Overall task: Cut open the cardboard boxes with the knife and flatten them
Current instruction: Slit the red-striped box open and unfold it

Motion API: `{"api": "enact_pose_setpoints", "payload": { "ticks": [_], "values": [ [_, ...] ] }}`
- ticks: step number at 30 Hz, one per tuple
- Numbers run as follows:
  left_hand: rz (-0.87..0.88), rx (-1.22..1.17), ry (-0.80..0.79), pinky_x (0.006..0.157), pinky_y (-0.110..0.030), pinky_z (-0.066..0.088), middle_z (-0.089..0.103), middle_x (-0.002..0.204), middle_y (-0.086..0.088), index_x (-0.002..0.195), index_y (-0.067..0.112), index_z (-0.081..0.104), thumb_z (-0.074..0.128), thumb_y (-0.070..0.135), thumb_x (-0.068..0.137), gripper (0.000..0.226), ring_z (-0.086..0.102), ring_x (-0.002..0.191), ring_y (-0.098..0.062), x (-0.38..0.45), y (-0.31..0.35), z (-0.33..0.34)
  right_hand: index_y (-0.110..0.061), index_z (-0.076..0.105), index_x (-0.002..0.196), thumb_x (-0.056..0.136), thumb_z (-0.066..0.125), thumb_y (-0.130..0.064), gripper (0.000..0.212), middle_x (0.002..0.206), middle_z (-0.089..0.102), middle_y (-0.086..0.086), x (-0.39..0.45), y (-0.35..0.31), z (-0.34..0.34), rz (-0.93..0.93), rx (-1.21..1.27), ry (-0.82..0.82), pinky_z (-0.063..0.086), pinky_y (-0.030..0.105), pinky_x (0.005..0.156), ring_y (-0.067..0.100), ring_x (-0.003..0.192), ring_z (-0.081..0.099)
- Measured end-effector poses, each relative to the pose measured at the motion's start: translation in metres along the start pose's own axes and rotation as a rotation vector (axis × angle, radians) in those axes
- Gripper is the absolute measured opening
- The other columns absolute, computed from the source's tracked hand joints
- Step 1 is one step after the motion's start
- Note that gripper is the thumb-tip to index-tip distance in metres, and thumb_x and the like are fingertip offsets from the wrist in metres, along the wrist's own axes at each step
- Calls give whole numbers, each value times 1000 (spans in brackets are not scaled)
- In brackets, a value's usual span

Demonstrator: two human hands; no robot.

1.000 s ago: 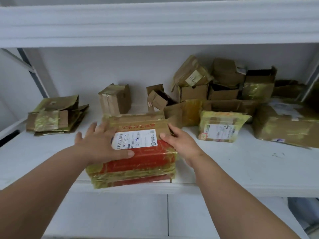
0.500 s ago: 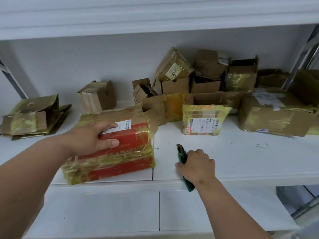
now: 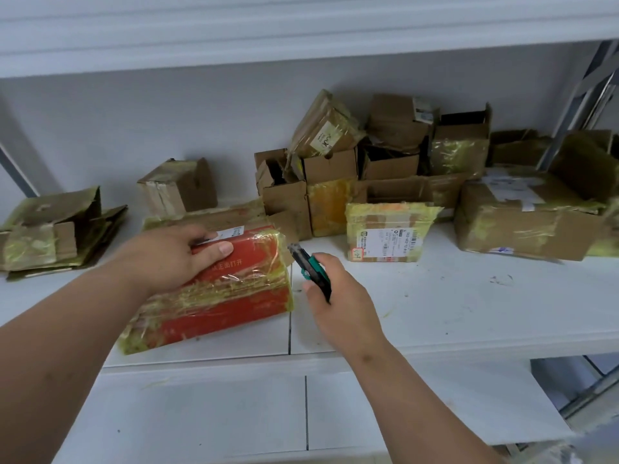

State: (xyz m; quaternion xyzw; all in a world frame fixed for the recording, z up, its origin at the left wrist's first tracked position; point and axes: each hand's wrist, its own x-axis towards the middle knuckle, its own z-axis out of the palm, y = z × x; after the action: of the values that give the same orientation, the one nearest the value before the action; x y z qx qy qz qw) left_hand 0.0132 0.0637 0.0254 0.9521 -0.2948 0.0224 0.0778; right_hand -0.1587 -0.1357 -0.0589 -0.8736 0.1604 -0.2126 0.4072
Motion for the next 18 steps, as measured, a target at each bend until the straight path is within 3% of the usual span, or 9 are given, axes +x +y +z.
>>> {"api": "enact_pose_setpoints", "payload": {
  "ticks": [7,15,18],
  "values": [
    [20,-7,-1,80,-32,47,66,118,4,124,44,55,7,99,52,102,60,98,-19,6,-6,-1,-38,41,144,104,39,-39,40,123,62,-12,12,3,12,-42,-49,56,53,36,88,11,106,58],
    [7,15,-33,86,-37,50,67,117,2,125,44,56,4,99,51,106,60,101,-21,10,-6,-7,-36,48,143,102,42,-41,42,122,65,-11,27,0,16,-85,-62,115,55,36,86,10,104,60],
    [2,14,-37,82,-34,48,66,115,3,123,44,57,4,97,51,104,56,93,-18,12,-4,-10,-30,54,140,101,42,-39,42,109,69,-5,31,2,19,-162,-114,179,54,40,79,16,91,63]
  ]
}}
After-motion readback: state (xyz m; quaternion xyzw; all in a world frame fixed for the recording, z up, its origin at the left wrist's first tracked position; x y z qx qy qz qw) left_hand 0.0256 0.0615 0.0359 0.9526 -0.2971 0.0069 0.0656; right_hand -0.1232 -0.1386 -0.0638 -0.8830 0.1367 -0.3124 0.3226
